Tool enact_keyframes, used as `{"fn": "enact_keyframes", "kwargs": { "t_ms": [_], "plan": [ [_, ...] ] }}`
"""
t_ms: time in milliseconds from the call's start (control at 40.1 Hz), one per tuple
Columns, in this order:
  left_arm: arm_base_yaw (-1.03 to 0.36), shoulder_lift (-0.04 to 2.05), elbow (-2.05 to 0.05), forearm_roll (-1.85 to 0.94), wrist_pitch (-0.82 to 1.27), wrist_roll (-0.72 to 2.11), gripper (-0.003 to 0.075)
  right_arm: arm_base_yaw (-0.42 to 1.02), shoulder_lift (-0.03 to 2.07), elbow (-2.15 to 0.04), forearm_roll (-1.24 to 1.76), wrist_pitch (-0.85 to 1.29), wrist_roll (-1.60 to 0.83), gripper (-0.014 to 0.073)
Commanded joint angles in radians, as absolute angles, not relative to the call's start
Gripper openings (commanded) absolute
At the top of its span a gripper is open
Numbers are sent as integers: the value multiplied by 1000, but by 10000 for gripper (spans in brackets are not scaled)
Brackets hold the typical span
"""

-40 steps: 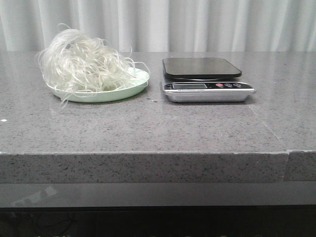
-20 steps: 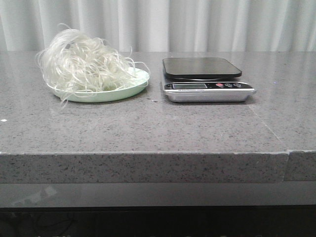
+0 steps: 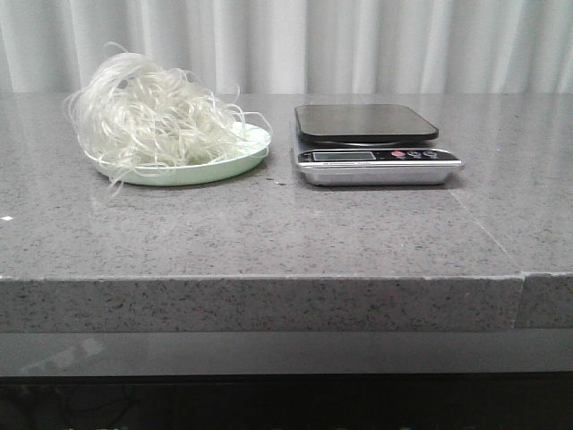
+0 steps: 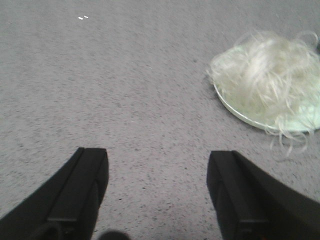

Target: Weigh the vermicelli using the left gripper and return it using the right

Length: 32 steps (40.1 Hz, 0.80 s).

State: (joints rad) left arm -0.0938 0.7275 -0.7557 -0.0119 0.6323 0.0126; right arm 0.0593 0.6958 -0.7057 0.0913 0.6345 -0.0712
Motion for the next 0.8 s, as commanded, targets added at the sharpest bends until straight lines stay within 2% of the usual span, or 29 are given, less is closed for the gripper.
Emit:
{"fn": "enact_keyframes", "kwargs": {
  "t_ms": [0,324,624,773],
  "plan": [
    [-158,796,-822,-23,575,41,525,53,700,-739,87,575,-81,577],
    [-314,1077,-986,-19,548,41,524,53,700,-739,87,582,-81,577],
    [-328,1358,-1188,-19,543,41,522,53,700,-739,87,582,-81,577],
    [-328,1479,-1282,-19,543,41,492,53,700,-739,87,582,-81,577]
  ]
}}
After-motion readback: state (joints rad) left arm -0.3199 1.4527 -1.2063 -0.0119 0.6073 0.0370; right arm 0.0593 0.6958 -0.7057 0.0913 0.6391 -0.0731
